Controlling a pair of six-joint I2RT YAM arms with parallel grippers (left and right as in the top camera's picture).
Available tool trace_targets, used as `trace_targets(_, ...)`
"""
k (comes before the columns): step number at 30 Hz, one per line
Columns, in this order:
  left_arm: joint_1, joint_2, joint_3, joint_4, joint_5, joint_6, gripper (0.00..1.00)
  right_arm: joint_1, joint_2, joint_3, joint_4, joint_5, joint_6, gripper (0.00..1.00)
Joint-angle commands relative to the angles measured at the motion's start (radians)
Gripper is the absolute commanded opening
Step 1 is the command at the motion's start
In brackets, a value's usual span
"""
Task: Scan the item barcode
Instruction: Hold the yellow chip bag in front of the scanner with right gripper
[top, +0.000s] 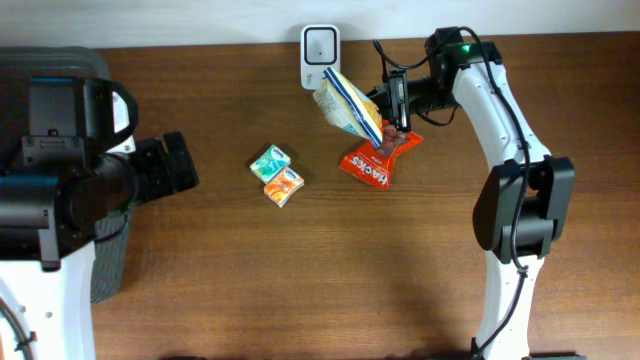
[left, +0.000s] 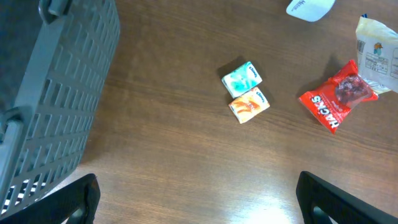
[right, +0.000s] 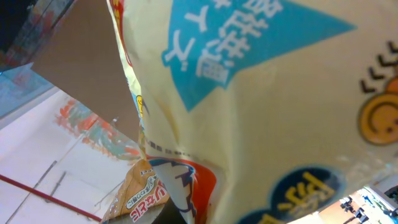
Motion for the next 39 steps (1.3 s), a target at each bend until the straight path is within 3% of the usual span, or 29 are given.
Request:
trace_targets(1, 0.005, -0.001, 0.006, -0.001, 0.003, 0.001, 0.99, 0.035, -0.014, 0.019, 0.016, -0.065, -0.068, 0.04)
trace_targets(4, 0.005, -0.001, 0.006, -0.001, 0.003, 0.001, 0.99, 0.053, -0.014, 0.019, 0.015, -0.065, -0.147, 0.04)
trace_targets(14, 0.005, -0.001, 0.006, -0.001, 0.003, 0.000, 0.99, 0.116, -0.053, 0.019, -0.064, -0.065, -0.154, 0.04)
trace_targets(19, 0.005, -0.001, 0.006, -0.001, 0.003, 0.001, 0.99, 0.117, -0.064, 0.023, -0.061, -0.065, -0.250, 0.04)
trace_targets(31, 0.005, -0.001, 0.006, -0.001, 0.003, 0.001, 0.99, 0.117, -0.065, 0.023, -0.063, -0.065, -0.249, 0.04)
trace_targets(39, 0.005, -0.001, 0.006, -0.001, 0.003, 0.000, 0.99, 0.115, -0.082, 0.023, -0.200, -0.065, -0.249, 0.04)
